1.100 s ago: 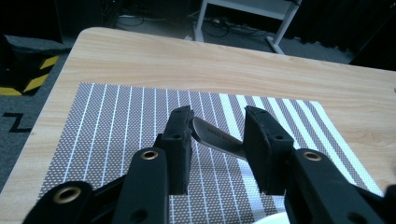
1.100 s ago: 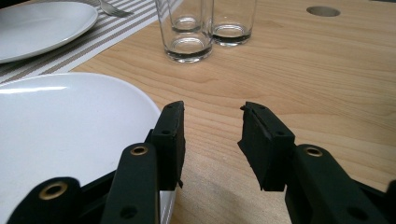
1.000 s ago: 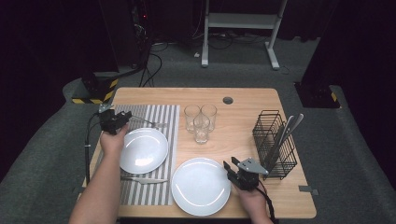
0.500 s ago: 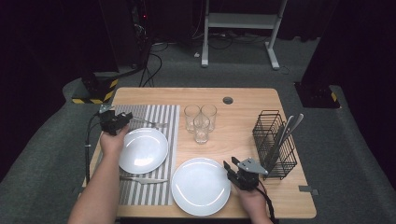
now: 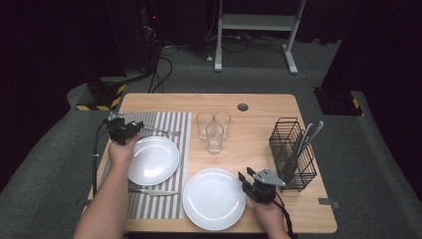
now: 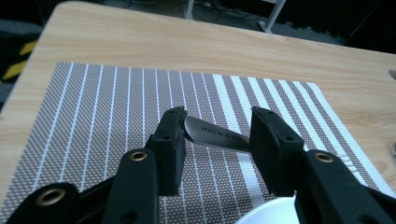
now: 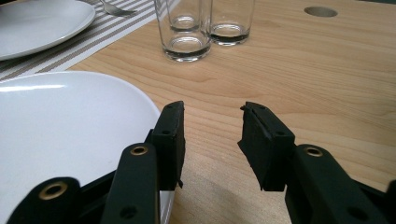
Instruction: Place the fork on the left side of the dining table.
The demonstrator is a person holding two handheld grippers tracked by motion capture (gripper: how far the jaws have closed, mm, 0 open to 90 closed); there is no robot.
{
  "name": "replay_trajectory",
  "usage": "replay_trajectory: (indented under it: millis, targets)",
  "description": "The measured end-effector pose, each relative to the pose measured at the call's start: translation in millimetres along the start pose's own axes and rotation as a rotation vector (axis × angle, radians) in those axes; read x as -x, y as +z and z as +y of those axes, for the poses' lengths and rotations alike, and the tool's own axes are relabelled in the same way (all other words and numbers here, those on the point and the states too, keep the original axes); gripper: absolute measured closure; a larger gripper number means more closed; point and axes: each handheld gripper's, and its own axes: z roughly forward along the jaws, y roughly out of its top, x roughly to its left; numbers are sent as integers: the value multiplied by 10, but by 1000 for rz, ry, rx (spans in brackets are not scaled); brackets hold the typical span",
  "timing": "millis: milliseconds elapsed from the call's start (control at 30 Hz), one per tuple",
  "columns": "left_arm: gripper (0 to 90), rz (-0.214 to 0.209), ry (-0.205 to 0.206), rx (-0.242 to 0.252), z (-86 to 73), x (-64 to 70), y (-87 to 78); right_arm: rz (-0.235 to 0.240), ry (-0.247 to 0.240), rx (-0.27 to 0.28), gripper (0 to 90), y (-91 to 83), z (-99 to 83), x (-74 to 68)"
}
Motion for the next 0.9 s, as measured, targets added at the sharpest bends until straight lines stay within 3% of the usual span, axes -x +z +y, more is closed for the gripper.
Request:
replay_trajectory:
  millis: [467,667,900]
  targets:
    - [525,25,12,-8,-15,11,36,-1,-1,-3,590,-1,0,-5]
    - [514,62,25,-36,-30,-5,49,0,-2,-3,589,0,0,-6]
    - [524,60,20,-36,-30,-8,52,-1,-3,-3,589,0,0,-7]
